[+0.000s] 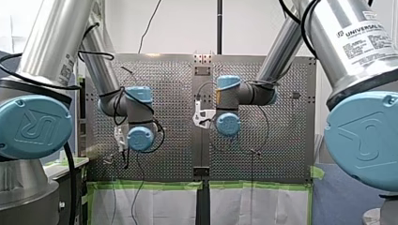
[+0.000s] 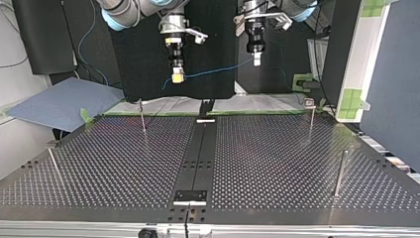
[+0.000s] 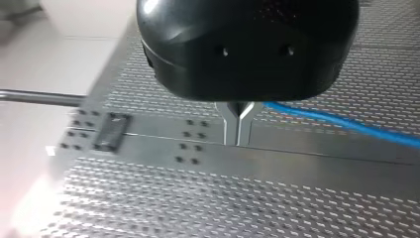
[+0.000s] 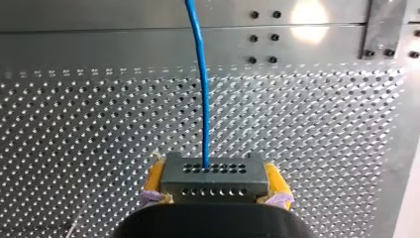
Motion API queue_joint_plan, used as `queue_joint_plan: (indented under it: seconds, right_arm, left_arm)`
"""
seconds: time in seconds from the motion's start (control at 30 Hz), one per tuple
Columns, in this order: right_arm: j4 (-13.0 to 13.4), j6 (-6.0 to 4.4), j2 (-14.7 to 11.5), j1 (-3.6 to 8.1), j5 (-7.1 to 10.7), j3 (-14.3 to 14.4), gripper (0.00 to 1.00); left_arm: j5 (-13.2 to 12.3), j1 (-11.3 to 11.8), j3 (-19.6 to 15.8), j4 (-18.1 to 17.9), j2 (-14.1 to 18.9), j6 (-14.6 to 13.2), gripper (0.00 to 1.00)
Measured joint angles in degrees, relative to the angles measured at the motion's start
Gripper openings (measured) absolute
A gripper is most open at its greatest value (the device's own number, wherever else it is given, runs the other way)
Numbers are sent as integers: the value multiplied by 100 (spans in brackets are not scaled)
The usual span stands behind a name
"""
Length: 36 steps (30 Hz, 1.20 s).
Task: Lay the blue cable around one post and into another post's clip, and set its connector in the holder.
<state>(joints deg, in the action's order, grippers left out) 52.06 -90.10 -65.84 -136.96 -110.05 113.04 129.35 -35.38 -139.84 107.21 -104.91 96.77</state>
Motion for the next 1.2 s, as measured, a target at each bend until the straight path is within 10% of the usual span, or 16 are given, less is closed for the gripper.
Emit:
queue_joint_plan:
  seconds: [0.53,1.2]
  right_arm:
    - [-811,67,-809,0,303,-4,0]
    - [-1887,79,-1847,12,446,-722,0]
  left_arm:
    - [-94,258,30,335,785,467,2]
    - [-1102,1325,-51,1411,1863,1114,2]
